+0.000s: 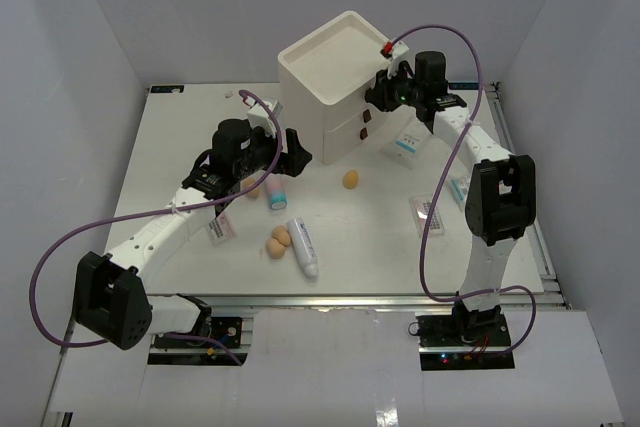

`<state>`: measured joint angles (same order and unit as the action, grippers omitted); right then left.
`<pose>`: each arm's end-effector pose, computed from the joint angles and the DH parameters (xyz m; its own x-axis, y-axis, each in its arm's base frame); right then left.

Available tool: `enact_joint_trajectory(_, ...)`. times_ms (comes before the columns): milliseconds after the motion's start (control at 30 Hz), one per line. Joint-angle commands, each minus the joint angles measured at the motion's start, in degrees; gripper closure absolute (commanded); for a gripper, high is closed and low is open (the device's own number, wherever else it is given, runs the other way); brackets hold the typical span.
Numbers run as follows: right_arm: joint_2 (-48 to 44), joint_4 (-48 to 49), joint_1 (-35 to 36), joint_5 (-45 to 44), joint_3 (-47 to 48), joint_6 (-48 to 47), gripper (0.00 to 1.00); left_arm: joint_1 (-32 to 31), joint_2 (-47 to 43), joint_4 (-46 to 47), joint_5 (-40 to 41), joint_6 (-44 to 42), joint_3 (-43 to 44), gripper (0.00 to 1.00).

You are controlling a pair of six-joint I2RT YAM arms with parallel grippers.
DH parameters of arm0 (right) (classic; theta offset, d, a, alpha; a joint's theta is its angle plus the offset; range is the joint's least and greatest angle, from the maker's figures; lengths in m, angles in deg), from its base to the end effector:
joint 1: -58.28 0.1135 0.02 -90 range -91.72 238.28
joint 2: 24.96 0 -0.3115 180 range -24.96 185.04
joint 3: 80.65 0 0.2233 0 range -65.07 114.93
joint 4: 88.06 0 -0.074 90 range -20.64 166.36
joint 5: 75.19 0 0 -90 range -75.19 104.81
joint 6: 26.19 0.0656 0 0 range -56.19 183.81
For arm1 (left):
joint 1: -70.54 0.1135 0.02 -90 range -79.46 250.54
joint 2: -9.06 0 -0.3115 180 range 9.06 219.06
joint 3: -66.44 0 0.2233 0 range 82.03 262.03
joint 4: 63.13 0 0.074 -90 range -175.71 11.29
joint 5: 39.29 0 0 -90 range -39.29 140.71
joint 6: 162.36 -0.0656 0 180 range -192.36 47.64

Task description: Organize the makeup

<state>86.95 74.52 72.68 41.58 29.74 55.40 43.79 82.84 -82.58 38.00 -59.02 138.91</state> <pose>0.4623 0.1492 0.3535 -0.2182 -0.1908 -0.9571 -0.6738 0.7389 0.0063 0.2482 -0.1413 0.3586 -0.4517 -0.0244 -0.8918 0.5329 0.7943 -0.2916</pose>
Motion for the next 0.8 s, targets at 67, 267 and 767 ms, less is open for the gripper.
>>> enact_joint_trajectory(67, -2.2, 5.1, 0.1, -0.8, -1.4, -0.3, 0.89, 0.3, -1.6, 0.4, -0.1, -0.4, 0.3, 0.02)
enact_joint_trajectory(267, -5.2, 6.1, -0.1, -1.4, -5.9, -0.6, 0.92, 0.3, -2.0, 0.4, -0.1, -0.5, 0.3, 0.02)
enact_joint_trajectory(767, -24.1, 7.5, -6.3, 1.8, -28.2, -2.1, 0.92, 0.3, -2.7, 0.6, -0.8, -0.3, 0.2, 0.02)
